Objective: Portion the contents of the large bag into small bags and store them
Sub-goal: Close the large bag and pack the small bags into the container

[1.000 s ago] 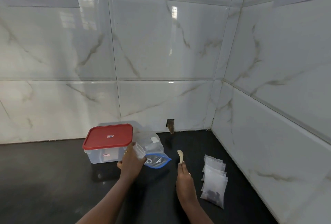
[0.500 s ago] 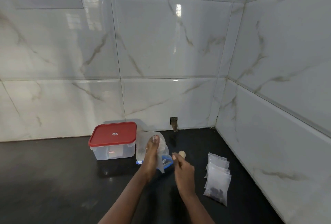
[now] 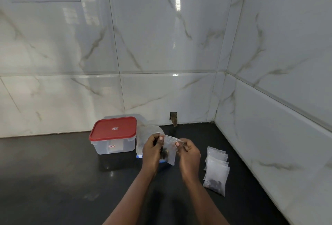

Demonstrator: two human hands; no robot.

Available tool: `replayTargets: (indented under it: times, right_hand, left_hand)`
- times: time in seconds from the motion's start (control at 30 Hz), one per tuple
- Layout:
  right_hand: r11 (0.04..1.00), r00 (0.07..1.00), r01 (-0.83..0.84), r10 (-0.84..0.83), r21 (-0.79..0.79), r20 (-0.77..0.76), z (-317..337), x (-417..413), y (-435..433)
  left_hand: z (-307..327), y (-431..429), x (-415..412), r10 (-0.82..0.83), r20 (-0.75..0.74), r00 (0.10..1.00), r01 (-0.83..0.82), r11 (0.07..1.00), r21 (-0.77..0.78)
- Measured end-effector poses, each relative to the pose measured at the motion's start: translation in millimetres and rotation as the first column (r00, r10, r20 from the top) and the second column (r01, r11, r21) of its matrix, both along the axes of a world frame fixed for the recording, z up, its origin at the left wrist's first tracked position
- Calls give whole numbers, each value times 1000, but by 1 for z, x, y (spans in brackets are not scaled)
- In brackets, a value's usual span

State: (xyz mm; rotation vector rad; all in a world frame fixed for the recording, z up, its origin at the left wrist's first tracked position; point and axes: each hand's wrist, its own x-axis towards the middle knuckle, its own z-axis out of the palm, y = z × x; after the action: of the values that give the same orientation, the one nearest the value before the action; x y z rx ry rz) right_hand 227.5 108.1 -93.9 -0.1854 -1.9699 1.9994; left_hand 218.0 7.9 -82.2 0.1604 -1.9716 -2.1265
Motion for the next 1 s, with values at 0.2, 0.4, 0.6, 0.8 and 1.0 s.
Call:
replayTargets:
  times: [0.2, 0.4, 0.6, 0.8, 1.0]
  right_hand:
    - [1000, 1000, 5, -5, -24, 13, 5, -5, 4]
    - [992, 1000, -24, 24, 127, 8, 4, -8, 5]
    - [990, 1000, -11, 11, 142, 2, 4, -13, 3]
    - [995, 996, -91, 92, 46, -15, 8, -10, 2]
    - [979, 981, -187, 190, 87, -30, 11, -6, 2]
  left_hand:
    - [-3, -8, 3, 111, -1, 994, -111, 994, 20]
    - [3, -7, 8, 107, -12, 994, -108, 992, -70]
    - [2, -4, 8, 51, -71, 996, -51, 999, 2]
    - [1, -3, 8, 56, -76, 996, -61, 996, -72]
    - [-3, -5, 3, 74, -39, 996, -79, 985, -150]
